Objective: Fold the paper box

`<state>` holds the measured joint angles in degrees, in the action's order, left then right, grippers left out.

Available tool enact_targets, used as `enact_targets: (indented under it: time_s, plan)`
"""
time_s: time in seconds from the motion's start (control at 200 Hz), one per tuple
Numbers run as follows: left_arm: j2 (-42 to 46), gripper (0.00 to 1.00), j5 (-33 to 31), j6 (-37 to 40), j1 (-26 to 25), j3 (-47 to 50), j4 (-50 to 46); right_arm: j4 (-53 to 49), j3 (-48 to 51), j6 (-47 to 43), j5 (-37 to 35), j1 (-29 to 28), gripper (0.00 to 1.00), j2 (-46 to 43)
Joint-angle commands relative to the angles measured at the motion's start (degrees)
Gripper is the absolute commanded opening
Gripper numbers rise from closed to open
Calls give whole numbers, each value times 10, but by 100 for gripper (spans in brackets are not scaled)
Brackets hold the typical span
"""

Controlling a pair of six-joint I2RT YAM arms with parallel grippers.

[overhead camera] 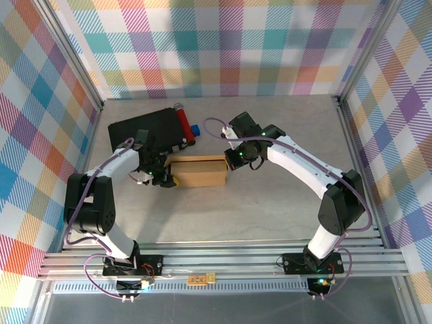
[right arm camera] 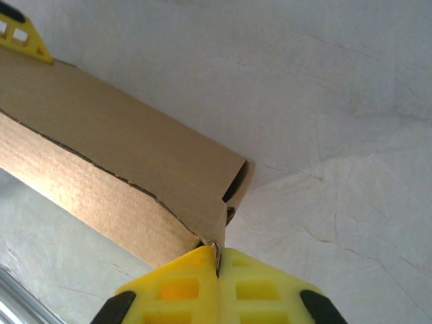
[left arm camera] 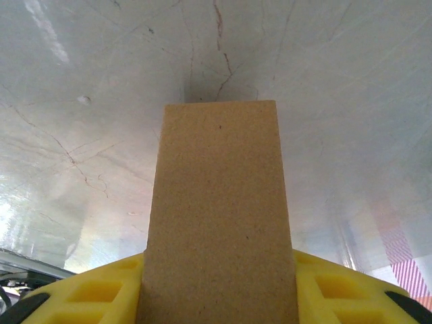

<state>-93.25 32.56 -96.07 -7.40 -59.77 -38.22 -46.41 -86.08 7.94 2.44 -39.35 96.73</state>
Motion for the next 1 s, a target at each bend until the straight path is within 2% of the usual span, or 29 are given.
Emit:
enact_targets:
  time_s: [0.0, 0.225, 0.62, 0.995]
  plan:
    - [2, 9, -50, -24, 1, 14, -2, -17, -13, 79, 3, -21, 0, 19]
    - [-1, 9, -50, -35, 1, 11, -2, -7, -10, 116, -34, -29, 0, 23]
    - [-10, 10, -50, -41, 1, 7, 3, -36, -63, 176, -13, -30, 0, 61]
    - [-16, 9, -48, -53, 2, 17, 20, -4, -4, 194, -32, -41, 0, 50]
